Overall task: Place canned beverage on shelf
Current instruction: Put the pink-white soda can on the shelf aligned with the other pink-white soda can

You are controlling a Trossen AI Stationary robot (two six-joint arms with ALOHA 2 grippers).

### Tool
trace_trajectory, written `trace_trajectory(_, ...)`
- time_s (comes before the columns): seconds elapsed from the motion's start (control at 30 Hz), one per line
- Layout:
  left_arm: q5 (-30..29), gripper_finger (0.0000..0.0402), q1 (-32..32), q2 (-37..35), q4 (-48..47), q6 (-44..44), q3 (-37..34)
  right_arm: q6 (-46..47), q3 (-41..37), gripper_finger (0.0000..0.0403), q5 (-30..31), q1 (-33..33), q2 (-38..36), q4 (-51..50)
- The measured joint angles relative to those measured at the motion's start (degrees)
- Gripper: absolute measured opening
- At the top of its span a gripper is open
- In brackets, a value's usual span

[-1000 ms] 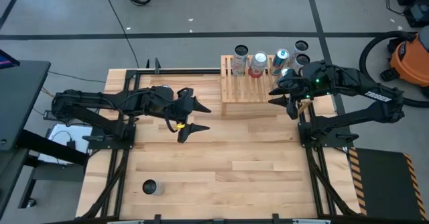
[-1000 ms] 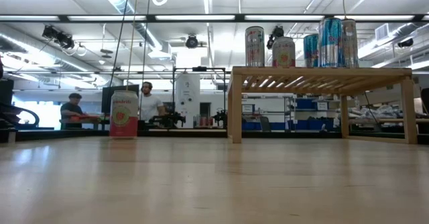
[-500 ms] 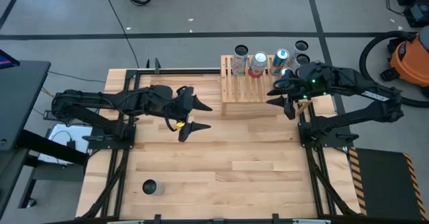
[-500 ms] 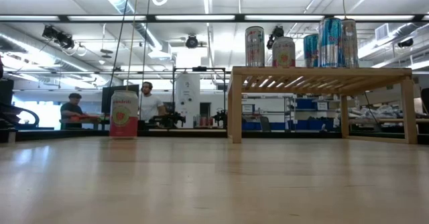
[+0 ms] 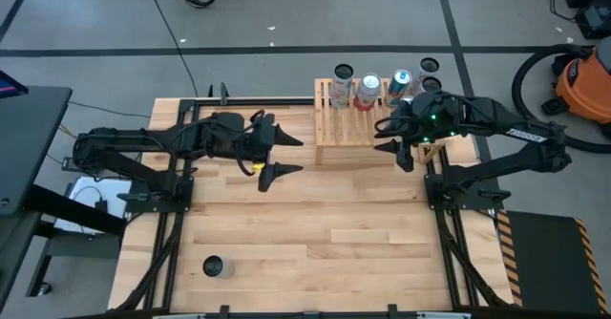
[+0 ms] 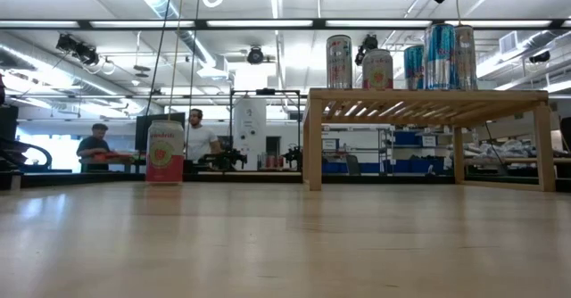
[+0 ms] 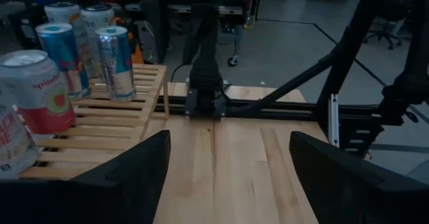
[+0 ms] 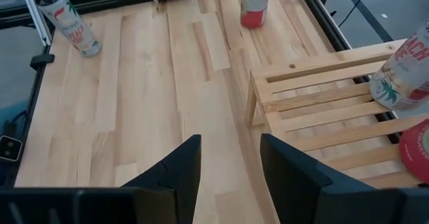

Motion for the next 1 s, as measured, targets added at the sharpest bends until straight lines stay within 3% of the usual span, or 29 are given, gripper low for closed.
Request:
trace_trajectory(0.33, 2.85, 0.0394, 3.00, 0.00, -0.26, -1.39, 0.00, 1.01, 0.00, 0.0162, -0.07, 0.00, 0.23, 0.00)
trace_trajectory(0.8, 3.54, 0.0391, 3.45, 0.61, 0.03, -1.40, -0.04, 1.73, 0.00, 0.0162, -0.17, -0.01, 0.29, -0.01)
trace_trajectory(1.0, -0.16, 0.0390, 3.43, 0.61, 1.83, -5.10, -0.02, 1.73, 0.00, 0.0162, -0.17, 0.00, 0.29, -0.01)
